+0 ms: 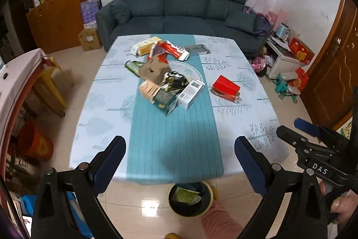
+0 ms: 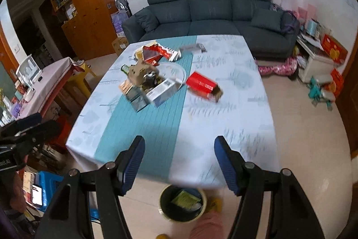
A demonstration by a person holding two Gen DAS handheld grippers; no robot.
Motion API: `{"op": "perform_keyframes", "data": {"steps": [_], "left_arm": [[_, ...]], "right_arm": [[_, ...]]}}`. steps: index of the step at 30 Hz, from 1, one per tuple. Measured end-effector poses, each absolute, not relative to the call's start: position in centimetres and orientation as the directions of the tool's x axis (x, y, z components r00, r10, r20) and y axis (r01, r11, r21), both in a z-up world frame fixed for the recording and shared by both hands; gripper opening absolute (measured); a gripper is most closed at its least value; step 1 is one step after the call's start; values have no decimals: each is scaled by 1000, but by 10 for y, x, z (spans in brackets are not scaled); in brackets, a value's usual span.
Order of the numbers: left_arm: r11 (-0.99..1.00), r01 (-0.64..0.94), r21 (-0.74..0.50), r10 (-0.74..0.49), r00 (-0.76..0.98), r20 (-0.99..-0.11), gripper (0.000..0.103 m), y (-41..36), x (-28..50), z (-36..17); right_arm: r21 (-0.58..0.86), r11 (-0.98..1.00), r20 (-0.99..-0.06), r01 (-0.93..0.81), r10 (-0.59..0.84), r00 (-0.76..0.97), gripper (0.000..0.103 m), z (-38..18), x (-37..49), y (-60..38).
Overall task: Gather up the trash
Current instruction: 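Raise both tools back toward the table, then grasp the red box with the right tool while the left tool grasps the white carton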
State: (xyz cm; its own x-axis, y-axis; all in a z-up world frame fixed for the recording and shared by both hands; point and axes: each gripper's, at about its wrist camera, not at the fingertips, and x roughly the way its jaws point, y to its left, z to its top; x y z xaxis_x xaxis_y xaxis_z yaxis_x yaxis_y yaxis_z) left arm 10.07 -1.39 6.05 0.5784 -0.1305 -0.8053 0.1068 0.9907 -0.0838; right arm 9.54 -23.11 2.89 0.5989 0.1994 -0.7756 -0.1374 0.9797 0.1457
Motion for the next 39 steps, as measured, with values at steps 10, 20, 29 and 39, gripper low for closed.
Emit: {"op": "perform_keyframes", "data": {"steps": [10, 20, 29, 39], "left_arm": [[987, 158, -24, -93, 446, -890, 76, -74, 246, -4], [987, 156, -26, -66, 255, -965, 74, -91, 323, -84], [984, 176, 19, -12, 172, -985, 56, -104, 347, -117], [978, 206, -24, -43, 87, -995, 57, -110, 370, -131]], "right_arm": [[-8, 933, -856, -360, 180, 485, 65, -29, 234, -238], [-122, 794, -908, -595, 153, 390, 65, -101, 309, -220], [3, 785, -921, -620, 243, 304, 55, -121, 331, -228], [96, 801, -921, -591, 297, 252, 54, -121, 340, -245]]}}
